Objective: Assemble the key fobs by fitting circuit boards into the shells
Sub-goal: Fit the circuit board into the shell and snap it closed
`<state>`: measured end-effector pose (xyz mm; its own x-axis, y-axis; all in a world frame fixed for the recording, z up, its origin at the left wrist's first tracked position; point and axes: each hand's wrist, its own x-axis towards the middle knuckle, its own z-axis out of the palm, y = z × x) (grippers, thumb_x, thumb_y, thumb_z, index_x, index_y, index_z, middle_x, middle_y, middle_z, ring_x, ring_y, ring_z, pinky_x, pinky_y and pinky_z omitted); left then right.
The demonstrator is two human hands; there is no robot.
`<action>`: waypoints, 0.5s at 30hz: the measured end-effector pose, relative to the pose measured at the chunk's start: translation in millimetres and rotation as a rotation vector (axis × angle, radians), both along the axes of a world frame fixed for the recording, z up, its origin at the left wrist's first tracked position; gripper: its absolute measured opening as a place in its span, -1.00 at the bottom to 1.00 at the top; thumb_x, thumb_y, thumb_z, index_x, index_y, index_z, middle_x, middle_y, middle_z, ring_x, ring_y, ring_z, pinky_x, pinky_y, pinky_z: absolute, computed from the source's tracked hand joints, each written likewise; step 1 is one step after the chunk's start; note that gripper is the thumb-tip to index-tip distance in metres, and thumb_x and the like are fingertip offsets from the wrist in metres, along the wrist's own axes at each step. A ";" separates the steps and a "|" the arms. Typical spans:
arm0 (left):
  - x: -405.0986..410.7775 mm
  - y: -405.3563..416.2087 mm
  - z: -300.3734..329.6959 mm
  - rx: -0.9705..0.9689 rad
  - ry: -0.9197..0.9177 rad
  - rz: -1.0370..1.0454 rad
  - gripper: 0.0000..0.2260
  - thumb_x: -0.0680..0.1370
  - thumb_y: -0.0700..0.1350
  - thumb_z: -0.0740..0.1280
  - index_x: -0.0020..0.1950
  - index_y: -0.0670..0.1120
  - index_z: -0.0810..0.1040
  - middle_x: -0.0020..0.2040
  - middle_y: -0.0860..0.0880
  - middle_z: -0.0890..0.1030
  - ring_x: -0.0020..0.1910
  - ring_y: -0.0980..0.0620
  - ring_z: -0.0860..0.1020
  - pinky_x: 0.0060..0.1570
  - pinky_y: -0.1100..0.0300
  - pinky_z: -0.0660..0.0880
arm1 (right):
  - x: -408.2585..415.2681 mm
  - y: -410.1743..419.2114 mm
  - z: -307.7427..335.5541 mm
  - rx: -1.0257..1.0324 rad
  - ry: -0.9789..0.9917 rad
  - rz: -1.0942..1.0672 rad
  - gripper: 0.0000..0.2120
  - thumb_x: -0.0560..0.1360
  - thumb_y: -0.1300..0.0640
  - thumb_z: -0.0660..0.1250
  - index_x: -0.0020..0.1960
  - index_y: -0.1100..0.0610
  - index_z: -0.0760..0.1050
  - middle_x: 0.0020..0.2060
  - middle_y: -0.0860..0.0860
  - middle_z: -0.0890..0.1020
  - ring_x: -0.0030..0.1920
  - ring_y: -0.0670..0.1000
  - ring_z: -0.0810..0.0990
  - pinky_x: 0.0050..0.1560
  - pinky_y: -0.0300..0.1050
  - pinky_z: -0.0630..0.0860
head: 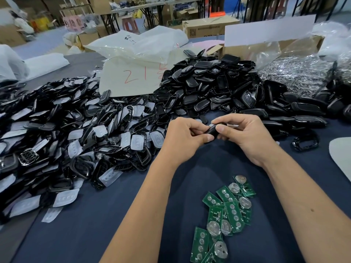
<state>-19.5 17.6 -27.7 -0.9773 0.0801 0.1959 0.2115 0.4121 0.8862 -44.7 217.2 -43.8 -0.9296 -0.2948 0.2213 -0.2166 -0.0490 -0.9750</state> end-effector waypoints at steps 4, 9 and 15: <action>-3.3 -1.1 0.1 -0.011 0.040 0.039 -0.61 0.37 -0.28 0.63 -0.21 0.25 0.70 -0.19 0.02 0.71 -0.15 -0.04 0.70 -0.01 -0.12 0.65 | 0.2 -0.7 -0.5 0.048 0.050 0.000 -0.79 0.47 0.28 0.56 0.04 0.06 0.74 -0.06 0.12 0.76 -0.03 0.09 0.71 0.09 -0.09 0.64; -5.3 -1.1 -5.1 -0.143 0.126 0.057 -0.75 0.37 -0.24 0.62 -0.08 0.08 0.75 -0.17 0.10 0.66 -0.16 0.05 0.67 -0.02 -0.07 0.64 | 1.2 -6.3 2.9 0.110 0.146 -0.031 -0.75 0.42 0.37 0.58 -0.05 0.06 0.72 -0.11 0.02 0.74 -0.08 0.03 0.71 0.01 -0.16 0.60; 0.3 6.1 -3.1 -0.198 0.239 0.095 -0.61 0.37 -0.25 0.58 0.07 0.08 0.56 -0.21 0.15 0.64 -0.20 0.13 0.64 -0.10 0.04 0.64 | 2.0 -13.4 5.2 0.228 0.258 -0.099 -0.79 0.41 0.35 0.60 -0.05 0.10 0.71 -0.13 0.01 0.67 -0.09 0.14 0.68 -0.03 0.11 0.62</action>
